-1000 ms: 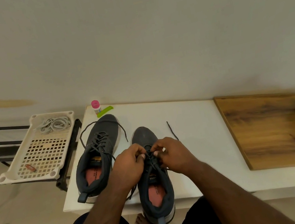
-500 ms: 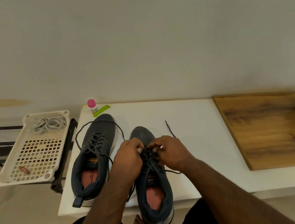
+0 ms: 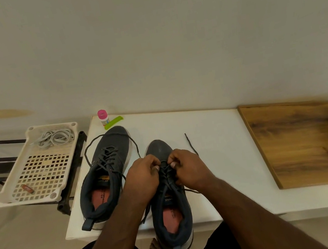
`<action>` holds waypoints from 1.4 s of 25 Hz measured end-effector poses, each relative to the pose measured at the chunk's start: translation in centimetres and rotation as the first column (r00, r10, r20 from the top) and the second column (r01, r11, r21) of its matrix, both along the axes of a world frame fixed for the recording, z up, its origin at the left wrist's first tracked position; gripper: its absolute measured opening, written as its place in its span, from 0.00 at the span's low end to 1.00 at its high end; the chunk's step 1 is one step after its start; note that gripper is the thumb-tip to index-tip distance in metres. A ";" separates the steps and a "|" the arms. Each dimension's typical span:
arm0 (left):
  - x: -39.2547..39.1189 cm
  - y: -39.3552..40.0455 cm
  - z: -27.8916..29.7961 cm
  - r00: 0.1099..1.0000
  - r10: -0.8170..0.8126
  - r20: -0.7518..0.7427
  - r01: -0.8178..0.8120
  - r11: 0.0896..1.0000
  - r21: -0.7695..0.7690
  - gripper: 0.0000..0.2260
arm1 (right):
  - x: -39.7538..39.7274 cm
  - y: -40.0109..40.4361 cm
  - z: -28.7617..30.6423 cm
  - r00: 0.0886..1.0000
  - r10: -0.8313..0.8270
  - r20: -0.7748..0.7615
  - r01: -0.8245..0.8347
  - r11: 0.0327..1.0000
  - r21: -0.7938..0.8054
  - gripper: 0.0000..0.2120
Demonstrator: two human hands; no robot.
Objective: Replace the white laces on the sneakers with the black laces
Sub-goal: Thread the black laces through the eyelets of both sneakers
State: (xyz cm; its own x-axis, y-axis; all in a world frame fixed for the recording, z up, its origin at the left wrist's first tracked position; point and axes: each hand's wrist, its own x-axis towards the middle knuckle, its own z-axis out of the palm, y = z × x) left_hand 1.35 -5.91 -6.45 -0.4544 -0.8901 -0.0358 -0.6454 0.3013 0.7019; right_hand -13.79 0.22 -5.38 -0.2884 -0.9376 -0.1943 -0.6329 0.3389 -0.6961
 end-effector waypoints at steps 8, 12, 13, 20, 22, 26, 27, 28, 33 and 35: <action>-0.1 0.2 0.2 1.000 0.018 -0.013 -0.017 0.999 0.041 0.07 | 0.1 0.5 -0.1 1.000 -0.006 0.009 0.007 0.999 -0.041 0.10; 0.8 0.0 0.7 0.996 -0.048 -0.079 0.059 0.989 0.136 0.07 | 0.1 1.0 -0.2 0.999 -0.034 0.024 0.036 0.996 -0.080 0.09; 1.0 0.0 0.7 0.993 -0.089 -0.073 0.098 0.987 0.127 0.07 | 0.1 1.0 -0.2 0.999 -0.034 0.021 0.035 0.996 -0.085 0.08; 0.4 0.7 0.9 0.985 -0.169 0.031 0.169 0.985 -0.016 0.09 | 0.0 1.2 -0.5 0.998 -0.050 0.049 0.054 0.996 -0.071 0.09; 0.6 0.8 0.9 0.984 -0.175 -0.010 0.175 0.984 -0.014 0.09 | 0.0 1.4 -0.4 0.994 -0.072 0.086 0.077 0.995 -0.062 0.09; 1.0 0.2 0.6 0.991 -0.130 -0.026 0.131 0.991 0.020 0.08 | 0.2 1.6 -0.2 0.989 -0.083 0.125 0.090 0.995 -0.052 0.09; 0.9 0.2 0.6 0.991 -0.130 -0.007 0.130 0.991 0.012 0.08 | 0.2 1.6 -0.2 0.989 -0.082 0.127 0.088 0.995 -0.046 0.09; 0.8 0.3 0.6 0.991 -0.133 0.002 0.133 0.991 -0.004 0.08 | 0.3 1.6 -0.1 0.989 -0.079 0.122 0.085 0.996 -0.040 0.09; 0.7 0.5 0.7 0.995 -0.091 -0.034 0.090 0.996 -0.013 0.08 | 0.4 1.6 0.2 0.990 -0.079 0.116 0.084 0.996 -0.035 0.08; 0.9 0.2 0.6 0.998 -0.064 -0.028 0.064 0.998 0.026 0.07 | 0.3 1.9 0.2 0.982 -0.095 0.162 0.101 0.994 -0.030 0.07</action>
